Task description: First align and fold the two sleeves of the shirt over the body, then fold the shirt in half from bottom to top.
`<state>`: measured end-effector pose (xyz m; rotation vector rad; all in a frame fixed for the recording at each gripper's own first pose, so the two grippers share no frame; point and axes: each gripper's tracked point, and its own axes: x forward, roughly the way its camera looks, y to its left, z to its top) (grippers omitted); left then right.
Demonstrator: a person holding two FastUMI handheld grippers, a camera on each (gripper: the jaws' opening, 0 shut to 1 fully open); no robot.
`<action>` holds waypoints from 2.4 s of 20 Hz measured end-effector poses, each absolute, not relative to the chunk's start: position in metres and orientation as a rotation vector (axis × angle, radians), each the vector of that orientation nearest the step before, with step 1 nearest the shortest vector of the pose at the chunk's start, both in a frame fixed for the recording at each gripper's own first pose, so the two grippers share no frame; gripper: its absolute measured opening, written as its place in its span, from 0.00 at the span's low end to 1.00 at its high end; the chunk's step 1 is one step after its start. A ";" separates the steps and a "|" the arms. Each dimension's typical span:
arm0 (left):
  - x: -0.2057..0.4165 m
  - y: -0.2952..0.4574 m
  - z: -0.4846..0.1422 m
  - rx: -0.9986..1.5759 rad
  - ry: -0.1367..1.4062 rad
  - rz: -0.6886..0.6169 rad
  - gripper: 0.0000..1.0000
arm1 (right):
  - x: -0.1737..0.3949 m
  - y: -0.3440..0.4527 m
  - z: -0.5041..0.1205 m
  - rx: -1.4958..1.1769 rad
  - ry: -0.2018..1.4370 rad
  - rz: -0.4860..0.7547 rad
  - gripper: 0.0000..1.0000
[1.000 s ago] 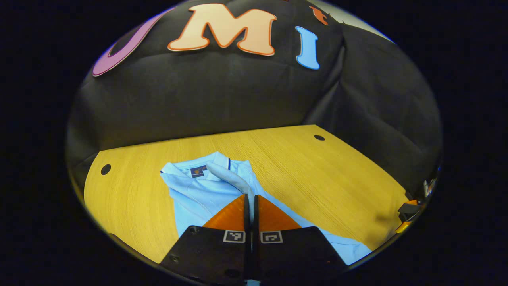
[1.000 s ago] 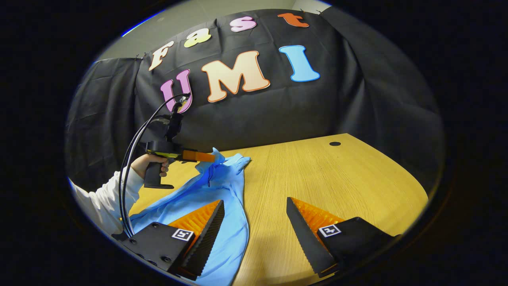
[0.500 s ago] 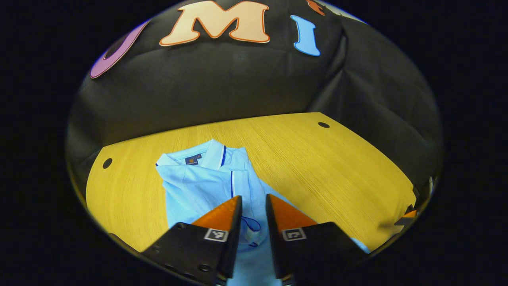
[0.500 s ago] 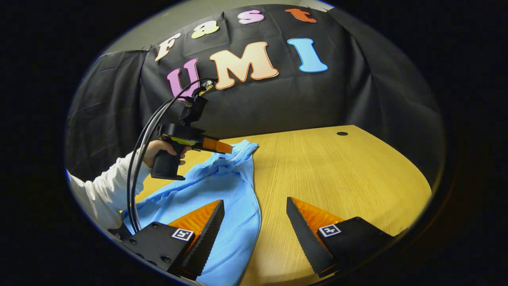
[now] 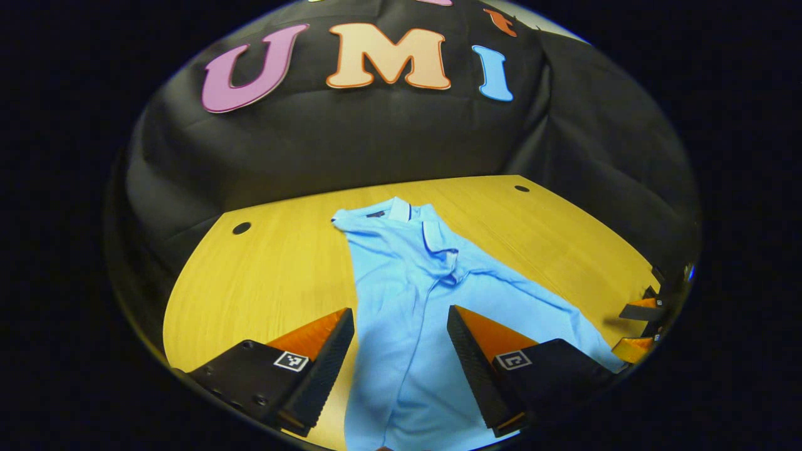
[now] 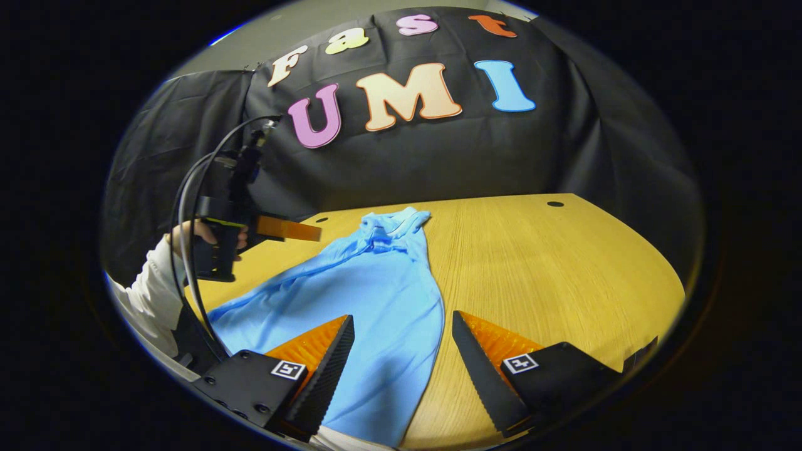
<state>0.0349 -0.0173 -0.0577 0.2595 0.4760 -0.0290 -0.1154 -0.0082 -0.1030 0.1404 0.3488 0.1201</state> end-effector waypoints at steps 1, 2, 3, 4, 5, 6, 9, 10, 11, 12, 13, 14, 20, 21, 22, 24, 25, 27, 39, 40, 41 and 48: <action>0.017 -0.013 -0.058 0.252 0.460 -0.025 0.92 | -0.121 -0.004 -0.106 0.135 0.357 0.128 0.98; -0.002 -0.007 -0.060 0.242 0.446 -0.016 0.92 | -0.129 0.001 -0.109 0.128 0.361 0.138 0.98; -0.019 -0.002 -0.063 0.232 0.440 -0.005 0.92 | -0.134 0.004 -0.112 0.121 0.364 0.144 0.98; -0.035 0.001 -0.068 0.219 0.436 -0.001 0.92 | -0.139 0.007 -0.116 0.112 0.368 0.151 0.98; -0.052 0.003 -0.077 0.209 0.449 -0.005 0.92 | -0.144 0.011 -0.119 0.102 0.374 0.159 0.98; -0.068 0.004 -0.083 0.197 0.452 -0.007 0.92 | -0.149 0.015 -0.123 0.093 0.378 0.168 0.98; -0.104 0.006 -0.107 0.201 0.469 0.004 0.92 | -0.159 0.021 -0.132 0.070 0.388 0.184 0.98; -0.114 0.007 -0.113 0.212 0.472 0.016 0.92 | -0.162 0.021 -0.135 0.072 0.389 0.183 0.98; -0.122 0.009 -0.119 0.224 0.475 0.030 0.92 | -0.165 0.022 -0.135 0.077 0.385 0.185 0.98; -0.128 0.013 -0.125 0.236 0.479 0.045 0.92 | -0.167 0.024 -0.137 0.081 0.382 0.186 0.94; -0.134 0.014 -0.130 0.242 0.481 0.057 0.92 | -0.169 0.025 -0.139 0.077 0.381 0.187 0.98; -0.139 0.015 -0.135 0.242 0.489 0.065 0.91 | -0.172 0.027 -0.143 0.065 0.385 0.185 0.98; -0.142 0.018 -0.146 0.230 0.481 0.079 0.92 | -0.175 0.027 -0.149 -0.009 0.356 0.163 0.98; -0.138 0.018 -0.145 0.231 0.461 0.077 0.92 | -0.174 0.027 -0.149 -0.006 0.355 0.159 0.99; -0.139 0.018 -0.145 0.219 0.459 0.081 0.92 | -0.173 0.025 -0.150 0.001 0.351 0.152 0.99; -0.137 0.016 -0.145 0.219 0.437 0.077 0.90 | -0.172 0.028 -0.151 0.010 0.344 0.153 0.98; -0.138 0.016 -0.145 0.220 0.428 0.073 0.85 | -0.170 0.030 -0.151 0.012 0.340 0.155 0.93; -0.136 0.013 -0.147 0.216 0.415 0.052 0.81 | -0.169 0.037 -0.151 0.018 0.325 0.181 0.75; -0.132 -0.004 -0.147 0.119 0.380 -0.052 0.02 | -0.162 0.050 -0.151 0.032 0.354 0.190 0.03; -0.131 -0.004 -0.145 0.097 0.374 -0.061 0.01 | -0.160 0.049 -0.154 0.043 0.373 0.188 0.03; -0.131 -0.004 -0.144 0.071 0.372 -0.067 0.00 | -0.159 0.049 -0.153 0.055 0.391 0.187 0.04; -0.121 -0.006 -0.136 0.053 0.384 -0.073 0.00 | -0.147 0.052 -0.139 0.041 0.390 0.189 0.02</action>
